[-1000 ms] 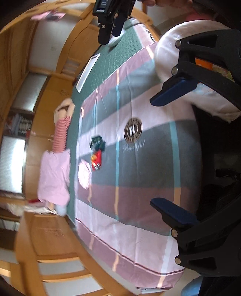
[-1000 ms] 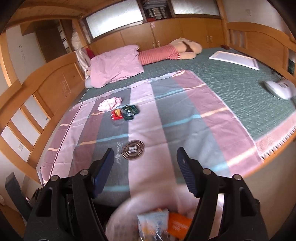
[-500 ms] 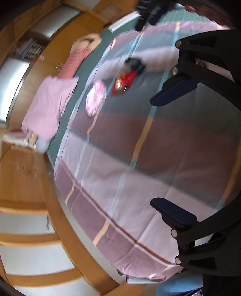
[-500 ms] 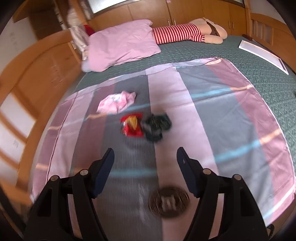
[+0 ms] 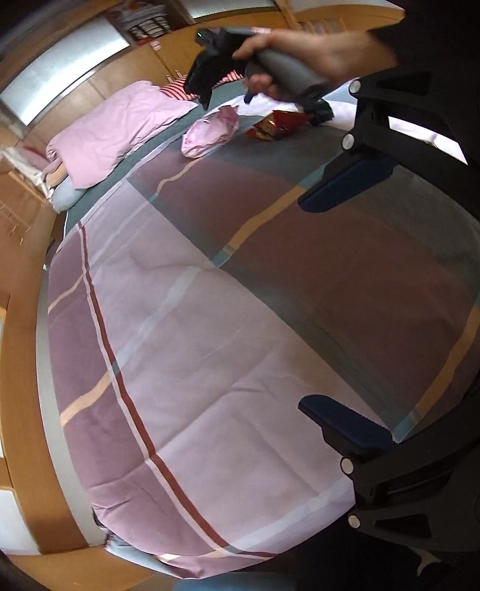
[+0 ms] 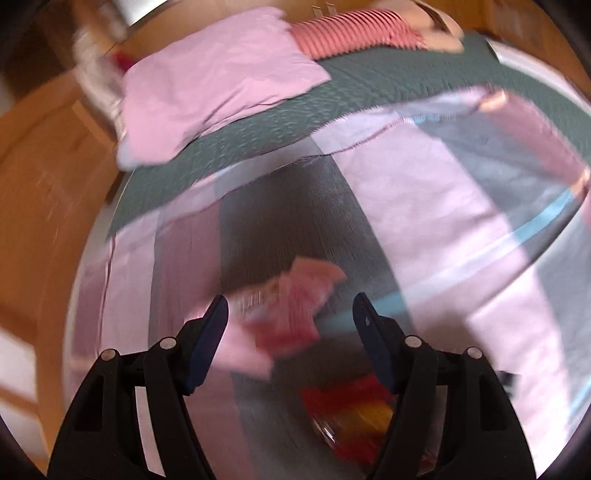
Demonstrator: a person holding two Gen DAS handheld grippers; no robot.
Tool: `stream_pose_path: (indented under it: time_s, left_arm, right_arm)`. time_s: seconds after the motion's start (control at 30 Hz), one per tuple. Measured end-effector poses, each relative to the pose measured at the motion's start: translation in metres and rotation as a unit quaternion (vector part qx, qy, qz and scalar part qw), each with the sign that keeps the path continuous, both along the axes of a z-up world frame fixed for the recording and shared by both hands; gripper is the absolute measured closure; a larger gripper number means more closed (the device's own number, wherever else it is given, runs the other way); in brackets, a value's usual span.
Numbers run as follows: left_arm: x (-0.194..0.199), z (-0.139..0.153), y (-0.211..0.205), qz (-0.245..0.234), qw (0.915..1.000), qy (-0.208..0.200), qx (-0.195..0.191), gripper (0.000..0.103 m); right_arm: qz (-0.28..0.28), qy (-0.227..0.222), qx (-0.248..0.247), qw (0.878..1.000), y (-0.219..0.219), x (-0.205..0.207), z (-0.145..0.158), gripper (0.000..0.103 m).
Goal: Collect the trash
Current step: 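Grasp the pink printed plastic bag with the left gripper while the right gripper grasps the red snack packet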
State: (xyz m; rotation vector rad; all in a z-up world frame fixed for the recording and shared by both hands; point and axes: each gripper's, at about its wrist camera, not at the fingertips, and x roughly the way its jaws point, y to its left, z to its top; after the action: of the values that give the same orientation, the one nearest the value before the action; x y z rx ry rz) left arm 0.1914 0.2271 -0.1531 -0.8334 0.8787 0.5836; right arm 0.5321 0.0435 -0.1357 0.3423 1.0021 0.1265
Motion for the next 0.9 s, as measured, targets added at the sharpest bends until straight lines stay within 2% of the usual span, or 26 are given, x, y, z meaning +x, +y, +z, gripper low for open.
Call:
stream_pose_path:
  time_s: [0.1, 0.17, 0.2, 0.27, 0.33, 0.43, 0.5, 0.6, 0.67, 0.7, 0.73, 0.77, 0.83, 0.9]
  left_arm:
    - [-0.002, 0.001, 0.001, 0.006, 0.9998, -0.015, -0.008, 0.005]
    - [-0.003, 0.001, 0.0, 0.008, 0.9998, -0.016, -0.008, 0.005]
    - [-0.004, 0.001, 0.0, 0.01, 0.9998, -0.015, -0.009, 0.005]
    - [-0.008, -0.001, 0.005, 0.027, 0.9995, -0.011, -0.013, 0.005]
    - [-0.016, -0.002, 0.013, 0.055, 0.9983, -0.013, -0.017, 0.005]
    - [-0.03, 0.001, 0.024, 0.097, 0.9948, -0.025, -0.017, 0.005]
    - [-0.042, 0.003, 0.033, 0.13, 0.9907, -0.037, -0.018, 0.005]
    - [-0.052, 0.003, 0.037, 0.152, 0.987, -0.045, -0.026, 0.005]
    - [-0.049, -0.001, 0.034, 0.135, 0.9896, -0.037, -0.034, 0.005]
    - [-0.043, -0.003, 0.032, 0.117, 0.992, -0.028, -0.037, 0.004]
    - [-0.038, -0.006, 0.029, 0.102, 0.9938, -0.022, -0.04, 0.004]
    - [-0.032, -0.009, 0.025, 0.082, 0.9956, -0.015, -0.043, 0.004]
    - [-0.019, -0.013, 0.018, 0.043, 0.9976, -0.009, -0.053, 0.004]
    - [-0.005, -0.012, 0.008, 0.002, 0.9984, -0.011, -0.055, 0.004]
  right_arm:
    - [-0.019, 0.021, 0.03, 0.999, 0.004, 0.017, -0.016, 0.034]
    - [-0.003, 0.019, 0.014, 1.0, 0.015, 0.02, -0.019, 0.055]
    - [0.013, 0.019, 0.004, 1.0, 0.02, 0.017, -0.019, 0.082]
    - [0.05, 0.02, 0.017, 0.998, 0.027, 0.005, -0.016, 0.088]
    - [0.081, 0.012, 0.042, 0.996, 0.028, -0.013, -0.005, 0.09]
    - [0.179, 0.026, 0.043, 0.983, 0.038, -0.054, 0.012, 0.09]
    - [0.289, 0.073, 0.022, 0.954, 0.051, -0.098, 0.007, 0.09]
    - [0.375, 0.104, -0.032, 0.921, 0.056, -0.16, -0.007, 0.087]
    - [0.399, 0.11, -0.043, 0.91, 0.053, -0.183, -0.013, 0.076]
    - [0.403, 0.109, -0.047, 0.907, 0.049, -0.188, -0.013, 0.063]
    - [0.398, 0.09, -0.046, 0.912, 0.041, -0.188, -0.005, 0.054]
    - [0.386, 0.067, -0.04, 0.919, 0.033, -0.182, 0.004, 0.052]
    - [0.339, 0.019, -0.015, 0.941, 0.011, -0.164, 0.028, 0.045]
    - [0.262, -0.017, -0.01, 0.965, -0.01, -0.132, 0.044, 0.045]
